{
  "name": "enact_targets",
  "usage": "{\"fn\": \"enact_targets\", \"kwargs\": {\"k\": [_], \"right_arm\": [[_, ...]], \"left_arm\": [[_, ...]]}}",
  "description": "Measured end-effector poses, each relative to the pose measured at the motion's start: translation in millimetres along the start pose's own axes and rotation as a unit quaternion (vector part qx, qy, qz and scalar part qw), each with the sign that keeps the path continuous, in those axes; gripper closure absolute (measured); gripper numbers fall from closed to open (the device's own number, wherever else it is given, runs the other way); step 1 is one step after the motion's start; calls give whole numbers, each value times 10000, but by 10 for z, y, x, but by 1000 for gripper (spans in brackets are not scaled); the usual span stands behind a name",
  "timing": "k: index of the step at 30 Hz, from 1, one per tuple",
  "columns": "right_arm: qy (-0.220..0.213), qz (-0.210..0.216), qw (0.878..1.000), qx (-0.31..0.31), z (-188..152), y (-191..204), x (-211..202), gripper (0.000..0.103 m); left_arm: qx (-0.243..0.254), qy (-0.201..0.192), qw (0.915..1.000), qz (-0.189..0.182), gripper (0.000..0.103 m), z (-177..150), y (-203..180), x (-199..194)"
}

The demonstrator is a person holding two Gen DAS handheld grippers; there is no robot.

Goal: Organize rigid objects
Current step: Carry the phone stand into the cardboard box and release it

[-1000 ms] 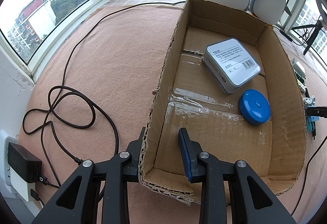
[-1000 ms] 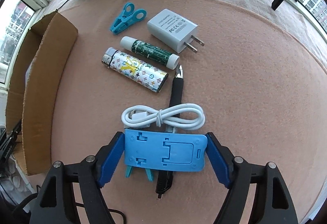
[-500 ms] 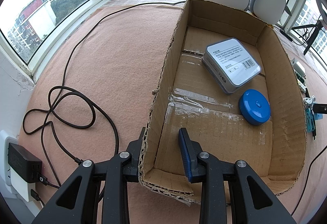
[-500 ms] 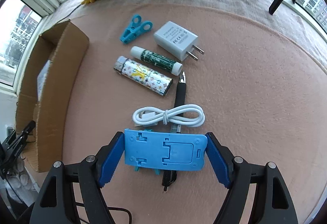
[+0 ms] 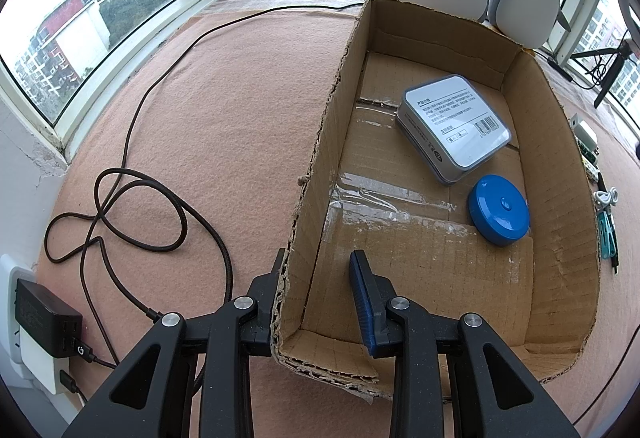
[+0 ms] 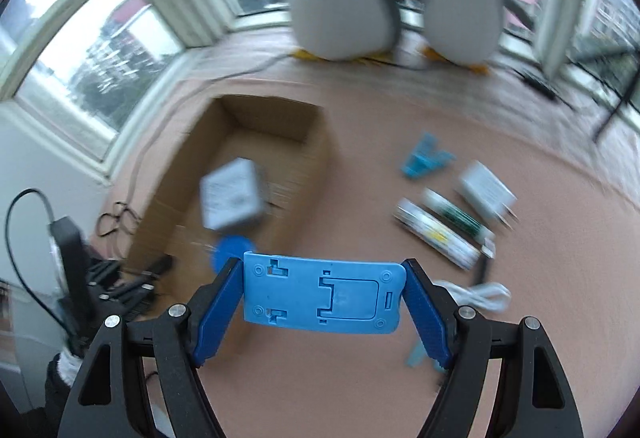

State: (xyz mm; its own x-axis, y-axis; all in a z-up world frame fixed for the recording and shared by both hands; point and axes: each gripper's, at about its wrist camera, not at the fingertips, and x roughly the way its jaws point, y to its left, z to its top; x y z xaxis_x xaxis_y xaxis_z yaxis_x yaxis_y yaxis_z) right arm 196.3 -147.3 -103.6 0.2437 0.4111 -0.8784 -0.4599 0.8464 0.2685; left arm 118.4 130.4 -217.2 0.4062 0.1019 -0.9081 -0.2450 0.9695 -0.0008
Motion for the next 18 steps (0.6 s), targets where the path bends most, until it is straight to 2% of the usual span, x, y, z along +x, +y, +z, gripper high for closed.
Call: {"fn": "enact_targets", "kwargs": {"k": [7,11,18], "right_arm": [[227,263,9979,-542,184,609,412,28],[449,481,9964,-530,235,743,636,28],[680,544,9948,-537,295,867,934,28]], "left_arm": [[-16,-6,10000,-9,71,8,8,0],[-34,-10,10000,-14,71,21,17,2],[-43,-13,10000,-17,71,27,22,6]]}}
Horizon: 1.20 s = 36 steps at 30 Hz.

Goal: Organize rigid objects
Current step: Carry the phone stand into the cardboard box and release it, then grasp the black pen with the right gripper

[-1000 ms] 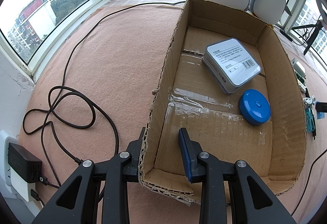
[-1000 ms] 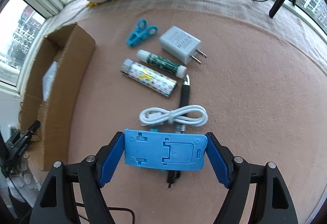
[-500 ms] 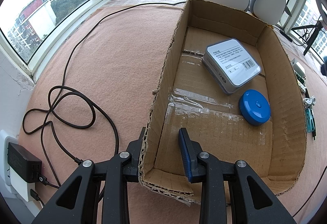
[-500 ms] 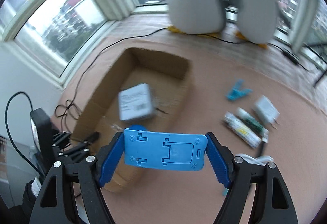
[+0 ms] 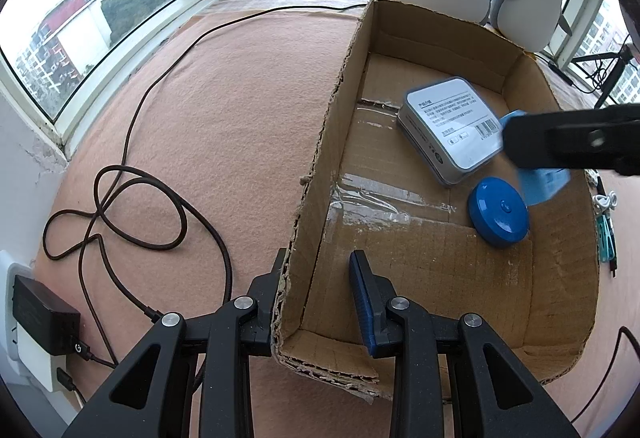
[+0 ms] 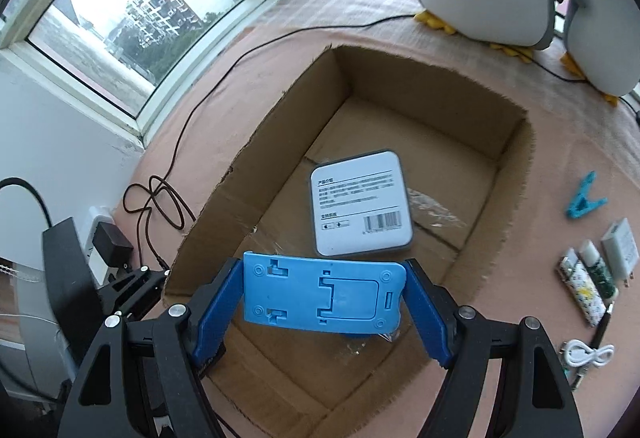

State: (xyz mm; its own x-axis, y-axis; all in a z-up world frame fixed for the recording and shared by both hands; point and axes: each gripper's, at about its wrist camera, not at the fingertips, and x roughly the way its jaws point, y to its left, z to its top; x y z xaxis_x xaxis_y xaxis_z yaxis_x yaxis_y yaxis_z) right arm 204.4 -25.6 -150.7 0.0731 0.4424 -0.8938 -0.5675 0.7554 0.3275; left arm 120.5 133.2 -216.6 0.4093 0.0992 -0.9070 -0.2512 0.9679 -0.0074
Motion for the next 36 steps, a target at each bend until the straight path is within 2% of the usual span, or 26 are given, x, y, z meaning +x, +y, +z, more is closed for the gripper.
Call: {"fn": "enact_targets", "kwargs": {"k": [5,14,19,24,28,31,36], "right_arm": [[149,-60,9998,-122,8,71,130,27],[99,-20,9999,-53,4,42,107,25],[-22,35,10000,-60,-27,62,2,25],[-365,50,9993,40,-188,-9,-299,25],[-704,104,9967,389,-395,-257,-636,25],[-930,63,9917,885,-622,-613,-900,25],[-1042,-325,9816,1565,-974,-1252,-1175,25]], "left_arm": [[4,-1,10000,1,71,-6,1,-2],[2,-5,10000,2,71,-15,-3,-4],[5,-3,10000,3,71,-15,-2,-4],[5,-5,10000,2,71,-18,-4,-5],[8,-4,10000,4,71,-17,-4,-4],[4,-6,10000,6,71,-18,-5,-5],[9,-6,10000,11,71,-19,0,-5]]}}
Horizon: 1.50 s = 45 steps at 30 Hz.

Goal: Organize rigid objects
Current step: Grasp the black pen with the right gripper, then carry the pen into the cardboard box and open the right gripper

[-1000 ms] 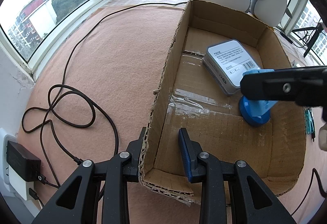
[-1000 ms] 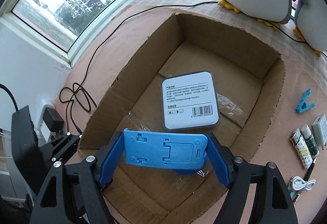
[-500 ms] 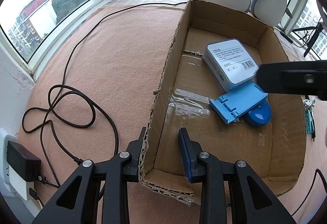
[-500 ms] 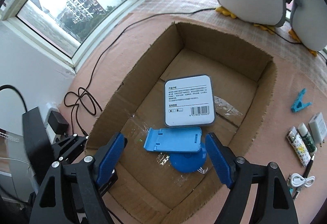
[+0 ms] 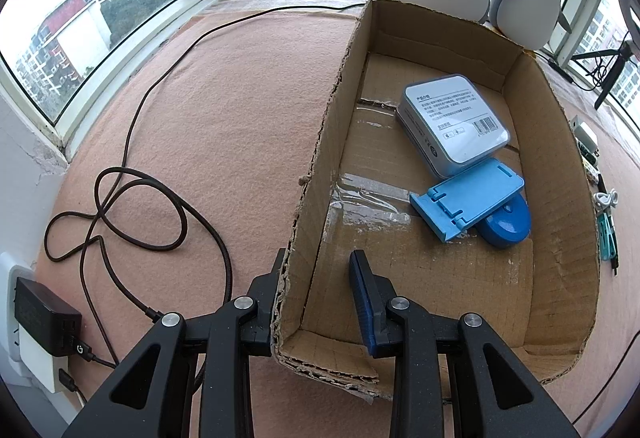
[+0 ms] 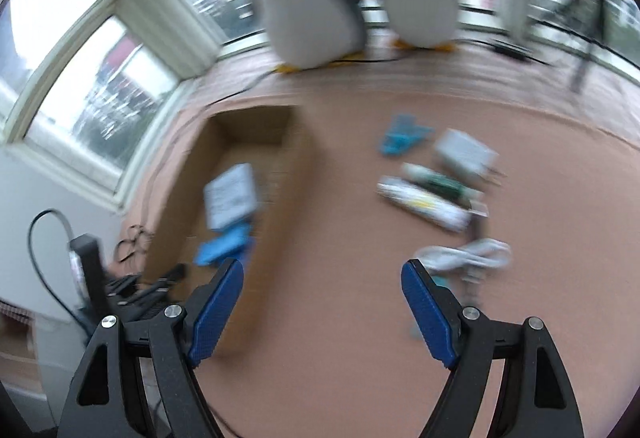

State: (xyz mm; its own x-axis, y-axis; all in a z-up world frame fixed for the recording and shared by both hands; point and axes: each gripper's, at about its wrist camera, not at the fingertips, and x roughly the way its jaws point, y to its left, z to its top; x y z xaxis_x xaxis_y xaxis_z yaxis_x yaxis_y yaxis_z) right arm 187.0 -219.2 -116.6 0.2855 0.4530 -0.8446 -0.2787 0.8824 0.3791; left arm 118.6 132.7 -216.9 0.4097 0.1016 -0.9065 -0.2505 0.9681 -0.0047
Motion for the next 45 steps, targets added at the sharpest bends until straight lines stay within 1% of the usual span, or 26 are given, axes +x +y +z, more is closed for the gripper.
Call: {"fn": "enact_targets", "kwargs": {"k": [2,5,8,9,10,12,16,20,24,28,30,33,36,41,45], "right_arm": [[11,-156,9997,212,-29,-261,-45,25],[83,-424,9983,393,-84,-546,-26,27],[181,-520,9967,593,-132,-763,37,42],[226,-571,9959,658,-138,-813,85,50],[268,-602,9955,687,-163,-845,126,54],[353,-650,9950,671,-173,-887,227,56],[475,-843,9934,611,-156,-896,376,68],[514,-975,9924,548,-134,-905,449,70],[581,-1210,9905,292,-91,-824,537,75],[687,-1479,9866,0,-95,-745,624,84],[675,-1575,9851,-119,-92,-718,646,86],[693,-1629,9840,-199,-94,-715,648,93],[764,-1614,9837,-220,-107,-725,633,93],[775,-1825,9797,-283,-190,-809,527,93],[636,-2191,9727,-420,-260,-889,364,93]], "left_arm": [[4,0,10000,4,71,-4,-3,0],[15,0,10000,8,71,-3,1,0],[10,1,10000,10,71,-6,-3,-1],[13,1,10000,12,71,-4,1,0],[12,-1,10000,10,71,-6,-2,-1],[9,0,10000,9,71,-6,-5,-1],[5,-1,10000,8,71,-6,-5,-1],[3,0,10000,7,71,-7,-3,2],[2,0,10000,6,71,-7,-4,2],[6,-2,10000,8,71,-7,-4,2],[4,-2,10000,8,71,-6,-6,2],[2,-1,10000,10,71,-7,-6,1],[4,-1,10000,10,71,-6,-6,1],[1,-2,10000,8,71,-5,-2,2],[8,1,10000,11,71,-5,-1,2]]}}
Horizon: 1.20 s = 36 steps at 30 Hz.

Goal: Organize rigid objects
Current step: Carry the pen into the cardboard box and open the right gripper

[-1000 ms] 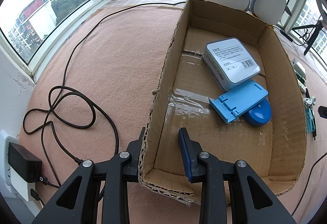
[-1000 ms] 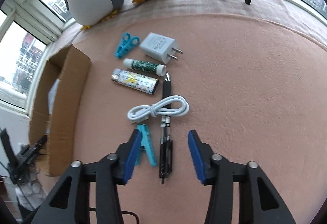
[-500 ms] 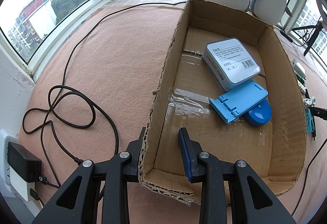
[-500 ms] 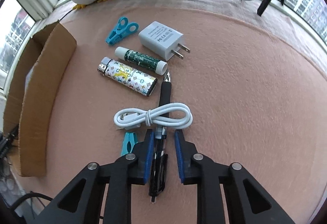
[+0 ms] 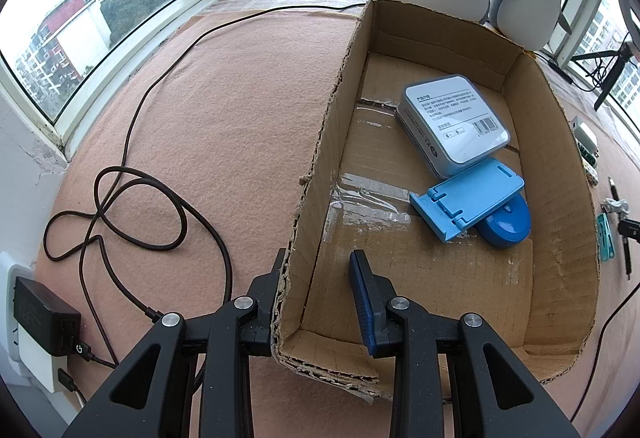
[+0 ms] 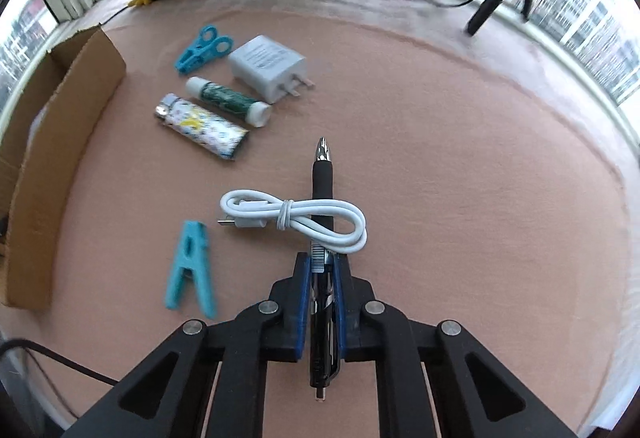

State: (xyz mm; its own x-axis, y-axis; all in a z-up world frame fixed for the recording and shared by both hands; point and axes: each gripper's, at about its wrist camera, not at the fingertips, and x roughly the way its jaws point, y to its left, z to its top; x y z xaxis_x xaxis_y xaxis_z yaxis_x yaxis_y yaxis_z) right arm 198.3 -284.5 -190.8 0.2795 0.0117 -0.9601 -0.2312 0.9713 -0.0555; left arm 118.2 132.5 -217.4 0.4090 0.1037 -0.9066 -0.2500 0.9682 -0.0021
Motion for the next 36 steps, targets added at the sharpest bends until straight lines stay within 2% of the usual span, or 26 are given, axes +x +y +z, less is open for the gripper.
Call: {"fn": "enact_targets", "kwargs": {"k": [6,17,26,31,36], "right_arm": [[-313,-74,9995,-68,-48,-133,-289,93],[-727,377,9966,-12,113,26,-670,93],[-884,1286,9877,-9,295,371,-894,93],[-856,1899,9780,-105,439,808,-879,93],[-738,2290,9705,-180,604,1249,-787,93]], "left_arm": [[2,-3,10000,2,71,0,0,-1],[-4,-3,10000,-1,71,-2,-3,-3],[-7,-3,10000,-2,71,-3,-4,-3],[-5,-4,10000,-2,71,-3,-3,-3],[-6,-5,10000,-3,71,-2,0,-3]]}}
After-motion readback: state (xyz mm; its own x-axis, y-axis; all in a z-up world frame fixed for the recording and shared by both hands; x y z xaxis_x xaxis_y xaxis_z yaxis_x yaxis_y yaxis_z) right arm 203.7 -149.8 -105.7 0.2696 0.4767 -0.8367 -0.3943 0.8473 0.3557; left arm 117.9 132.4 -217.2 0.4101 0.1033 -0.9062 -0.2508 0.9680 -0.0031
